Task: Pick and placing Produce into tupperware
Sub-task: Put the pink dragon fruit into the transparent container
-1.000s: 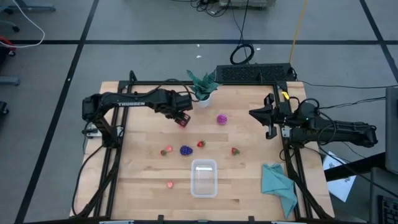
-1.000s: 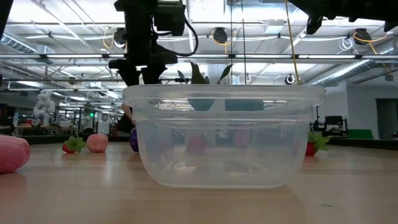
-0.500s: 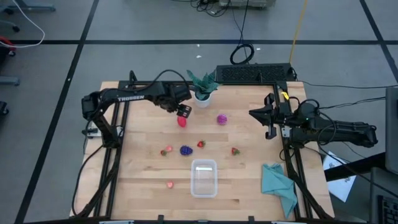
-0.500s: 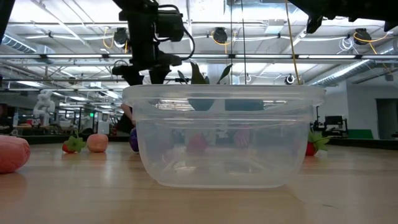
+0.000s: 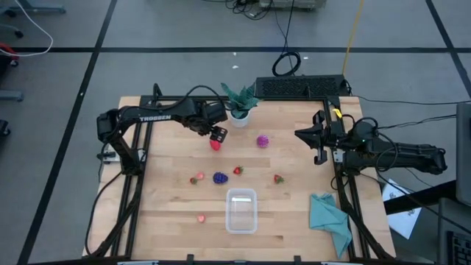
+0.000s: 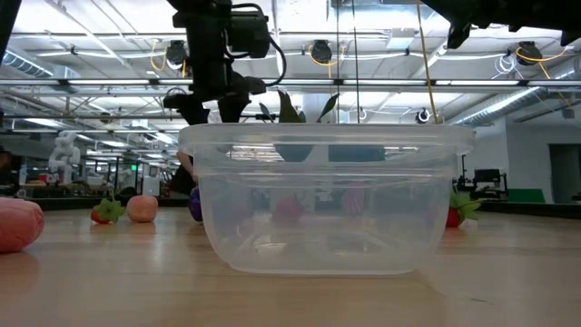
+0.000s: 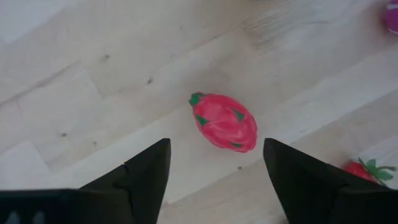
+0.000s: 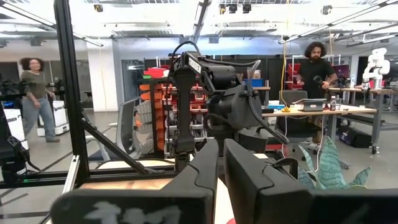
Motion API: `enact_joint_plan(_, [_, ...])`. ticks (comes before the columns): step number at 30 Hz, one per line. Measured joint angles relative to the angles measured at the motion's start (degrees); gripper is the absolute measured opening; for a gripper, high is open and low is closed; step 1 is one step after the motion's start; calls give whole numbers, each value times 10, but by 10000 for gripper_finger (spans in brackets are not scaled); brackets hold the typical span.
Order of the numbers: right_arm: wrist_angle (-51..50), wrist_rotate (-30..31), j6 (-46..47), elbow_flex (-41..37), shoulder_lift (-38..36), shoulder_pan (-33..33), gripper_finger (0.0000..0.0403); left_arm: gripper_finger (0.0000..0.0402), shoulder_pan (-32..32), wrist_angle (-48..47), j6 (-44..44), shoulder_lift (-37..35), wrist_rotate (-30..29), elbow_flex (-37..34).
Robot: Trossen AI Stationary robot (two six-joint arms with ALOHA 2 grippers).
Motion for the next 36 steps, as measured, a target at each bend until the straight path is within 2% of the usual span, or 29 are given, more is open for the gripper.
enact_joint_plan(5, [0, 0, 0, 0, 0, 0, 18, 311, -12, 2, -27, 0, -3, 0])
enact_joint_plan(10, [0, 0, 0, 0, 0, 0, 18, 333, -32, 2, -67, 1, -7, 0])
enact_joint_plan(19, [1, 0, 0, 0, -2, 0, 18, 335, -41, 23, -168, 36, -24, -1])
enact_joint_plan(22, [1, -2, 6, 0, -6, 0, 18, 336, -41, 63, -185, 50, -21, -1])
enact_joint_plan(29, [0, -32, 27, 0, -13, 0, 18, 335, -41, 95, -259, 84, -16, 0])
enact_joint_plan(36, [-4, -73, 58, 0, -16, 7, 18, 335, -46, 80, -305, 111, -1, 0])
